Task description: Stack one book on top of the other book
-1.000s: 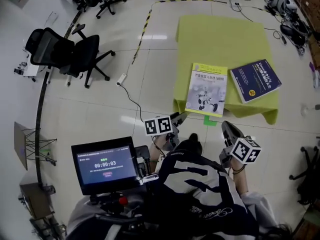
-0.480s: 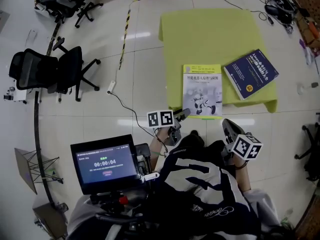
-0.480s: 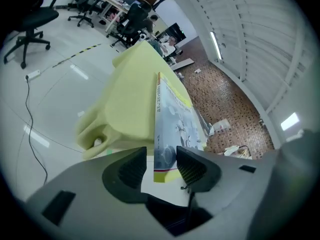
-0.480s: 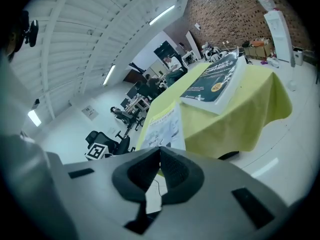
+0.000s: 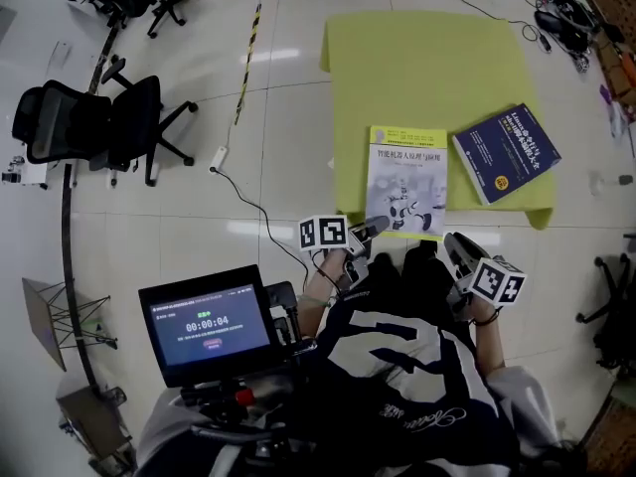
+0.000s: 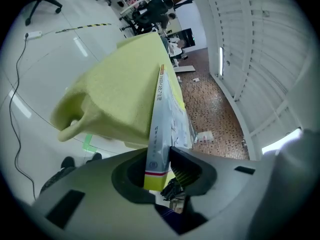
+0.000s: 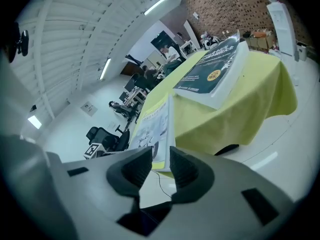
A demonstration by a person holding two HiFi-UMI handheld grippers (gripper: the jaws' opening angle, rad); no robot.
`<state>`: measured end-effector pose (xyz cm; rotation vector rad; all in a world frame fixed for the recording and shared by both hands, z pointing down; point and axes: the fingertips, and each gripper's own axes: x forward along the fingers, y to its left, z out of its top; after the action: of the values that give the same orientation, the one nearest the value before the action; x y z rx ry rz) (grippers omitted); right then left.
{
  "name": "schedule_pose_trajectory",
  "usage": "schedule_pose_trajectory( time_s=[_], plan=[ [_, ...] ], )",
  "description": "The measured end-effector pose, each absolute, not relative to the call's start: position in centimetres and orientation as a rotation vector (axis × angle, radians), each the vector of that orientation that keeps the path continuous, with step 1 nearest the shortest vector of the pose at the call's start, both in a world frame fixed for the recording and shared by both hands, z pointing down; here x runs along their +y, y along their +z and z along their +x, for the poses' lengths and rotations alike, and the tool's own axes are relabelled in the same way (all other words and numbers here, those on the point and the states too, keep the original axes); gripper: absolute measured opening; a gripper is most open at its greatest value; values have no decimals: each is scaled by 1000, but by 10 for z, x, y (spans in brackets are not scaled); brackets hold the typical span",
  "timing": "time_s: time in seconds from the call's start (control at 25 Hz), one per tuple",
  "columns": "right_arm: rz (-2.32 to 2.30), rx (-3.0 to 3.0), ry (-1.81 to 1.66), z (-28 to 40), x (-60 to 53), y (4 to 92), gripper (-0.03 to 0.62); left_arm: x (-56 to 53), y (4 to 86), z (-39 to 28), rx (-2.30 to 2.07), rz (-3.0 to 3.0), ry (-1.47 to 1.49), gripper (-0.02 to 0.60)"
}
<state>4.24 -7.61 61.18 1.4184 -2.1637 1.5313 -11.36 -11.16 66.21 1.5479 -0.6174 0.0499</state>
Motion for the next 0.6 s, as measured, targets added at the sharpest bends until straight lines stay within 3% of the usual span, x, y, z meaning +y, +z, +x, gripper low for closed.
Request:
schedule_pose_trajectory(
  time_s=[0.44,0.6],
  plan=[
    [1073,-2212,1753,12,-114,654,235,-71,661,-143,-614,1499,57,91],
    [951,-2207,1901,-5,-127,669,242,-65,661,-147,-633,1490,70,91]
  ],
)
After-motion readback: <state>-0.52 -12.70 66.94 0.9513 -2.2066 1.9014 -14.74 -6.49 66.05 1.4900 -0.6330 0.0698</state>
